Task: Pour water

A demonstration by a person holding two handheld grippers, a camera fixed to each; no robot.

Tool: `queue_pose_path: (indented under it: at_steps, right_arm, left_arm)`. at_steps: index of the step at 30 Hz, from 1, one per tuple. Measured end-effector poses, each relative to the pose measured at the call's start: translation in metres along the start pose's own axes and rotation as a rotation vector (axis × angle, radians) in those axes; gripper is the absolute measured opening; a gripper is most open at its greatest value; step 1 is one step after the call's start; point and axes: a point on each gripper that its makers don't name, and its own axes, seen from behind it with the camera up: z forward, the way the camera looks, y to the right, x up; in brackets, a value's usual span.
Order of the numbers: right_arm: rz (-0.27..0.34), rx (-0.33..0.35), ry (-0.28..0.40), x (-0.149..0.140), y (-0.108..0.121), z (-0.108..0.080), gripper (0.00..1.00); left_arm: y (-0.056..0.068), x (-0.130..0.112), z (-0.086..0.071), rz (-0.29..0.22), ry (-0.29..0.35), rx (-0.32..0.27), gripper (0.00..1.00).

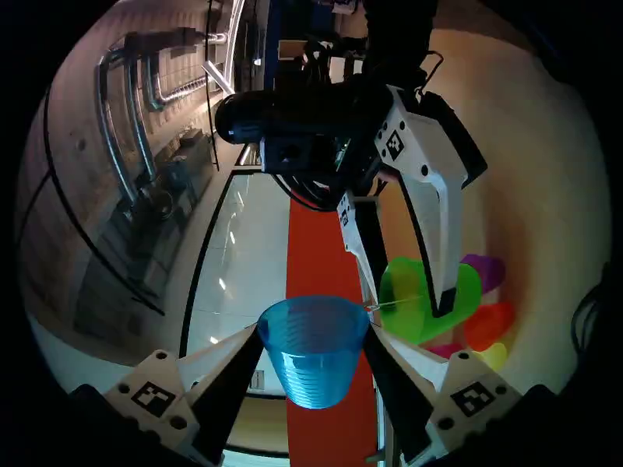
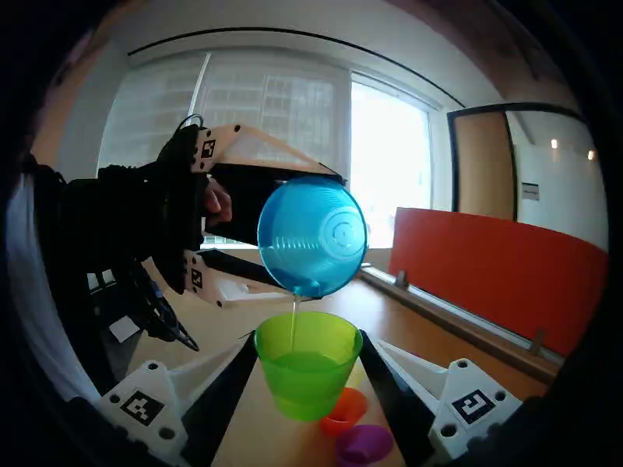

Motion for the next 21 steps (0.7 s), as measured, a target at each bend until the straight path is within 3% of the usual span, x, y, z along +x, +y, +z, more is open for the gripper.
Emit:
queue_pose_path:
  at_steps: [21]
  right_arm:
    - [-0.001,-0.005,0.002,0.0003,0.0013,-0.0007,0.94]
  left_arm:
    - [-0.0028,0.0016,-0.0013,0.003,0.002,0.003,0.87]
